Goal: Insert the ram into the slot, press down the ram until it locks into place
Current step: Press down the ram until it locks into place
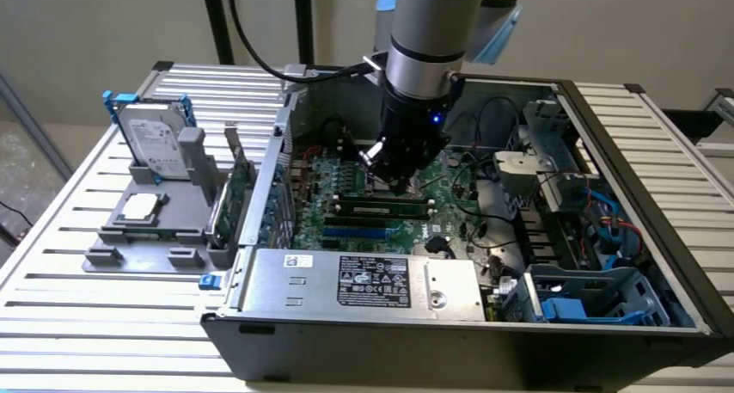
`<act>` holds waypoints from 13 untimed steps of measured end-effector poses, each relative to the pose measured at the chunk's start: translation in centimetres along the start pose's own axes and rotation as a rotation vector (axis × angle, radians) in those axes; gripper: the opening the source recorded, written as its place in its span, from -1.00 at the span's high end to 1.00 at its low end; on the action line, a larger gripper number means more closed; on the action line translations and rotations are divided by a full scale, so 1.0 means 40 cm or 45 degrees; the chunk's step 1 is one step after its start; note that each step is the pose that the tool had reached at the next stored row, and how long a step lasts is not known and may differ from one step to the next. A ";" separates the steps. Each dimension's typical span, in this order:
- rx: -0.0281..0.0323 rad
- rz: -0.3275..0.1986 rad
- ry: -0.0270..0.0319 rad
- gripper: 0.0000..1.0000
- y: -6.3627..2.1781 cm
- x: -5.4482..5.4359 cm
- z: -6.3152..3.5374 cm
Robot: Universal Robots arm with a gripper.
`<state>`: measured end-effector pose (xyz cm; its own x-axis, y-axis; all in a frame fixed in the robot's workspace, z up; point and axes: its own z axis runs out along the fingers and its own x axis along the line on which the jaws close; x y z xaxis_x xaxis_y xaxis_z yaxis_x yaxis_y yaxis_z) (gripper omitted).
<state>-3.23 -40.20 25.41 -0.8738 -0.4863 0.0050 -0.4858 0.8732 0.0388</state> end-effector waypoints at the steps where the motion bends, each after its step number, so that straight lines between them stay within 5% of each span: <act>1: -0.0001 0.023 -0.0009 0.79 0.000 0.000 0.000; 13: -0.0014 0.288 -0.0111 0.79 0.000 0.000 0.000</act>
<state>-3.23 -40.21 25.41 -0.9606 -0.2780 0.0051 -0.2776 0.9599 0.0387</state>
